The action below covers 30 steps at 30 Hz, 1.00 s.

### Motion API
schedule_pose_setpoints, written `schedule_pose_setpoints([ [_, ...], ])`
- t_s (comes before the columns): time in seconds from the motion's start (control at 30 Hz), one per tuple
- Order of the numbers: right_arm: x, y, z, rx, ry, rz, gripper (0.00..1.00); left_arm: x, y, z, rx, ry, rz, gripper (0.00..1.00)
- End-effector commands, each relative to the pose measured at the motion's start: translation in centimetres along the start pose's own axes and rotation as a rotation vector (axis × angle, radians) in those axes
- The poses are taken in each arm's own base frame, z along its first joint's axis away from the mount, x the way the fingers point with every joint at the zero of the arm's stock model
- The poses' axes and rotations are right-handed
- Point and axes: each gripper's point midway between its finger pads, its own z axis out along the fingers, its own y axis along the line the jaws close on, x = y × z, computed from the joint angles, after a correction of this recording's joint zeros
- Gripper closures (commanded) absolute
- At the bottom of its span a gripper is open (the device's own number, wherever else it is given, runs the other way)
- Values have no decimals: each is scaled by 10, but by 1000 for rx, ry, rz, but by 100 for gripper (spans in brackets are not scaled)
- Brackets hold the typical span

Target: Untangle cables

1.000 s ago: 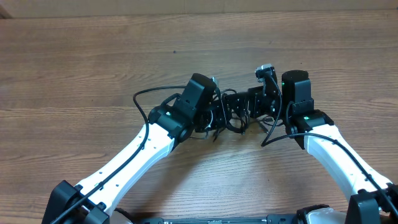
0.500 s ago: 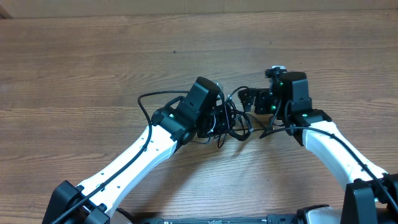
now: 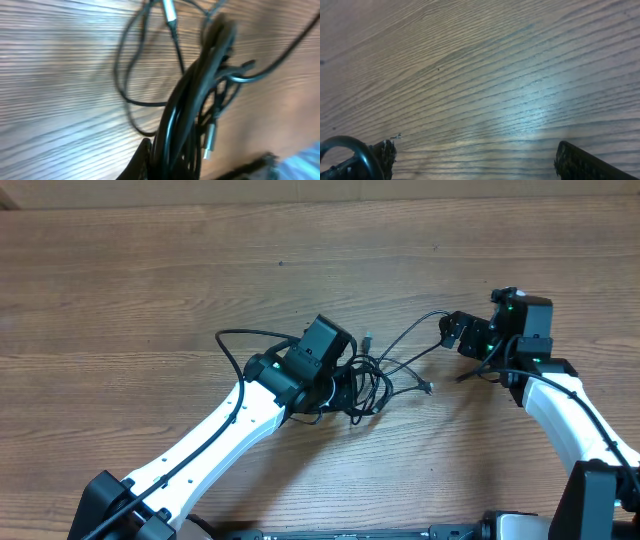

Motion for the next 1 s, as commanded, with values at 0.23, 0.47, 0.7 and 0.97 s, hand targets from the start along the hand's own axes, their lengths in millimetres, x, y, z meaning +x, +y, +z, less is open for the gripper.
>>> schedule_pose_setpoints([
  [0.23,-22,-41,-9,76,-69,115,0,6,34,-5,-173,18,284,96],
  [0.47,-21,-67,-14,157,-70,157,0,-7,87,-23,-465,-48,278,96],
  [0.7,-22,-74,-17,139,-69,185,0,-9,110,-35,-584,-53,276,96],
  [0.97,-15,-105,-26,210,-54,276,0,-13,144,-63,-807,-119,204,96],
])
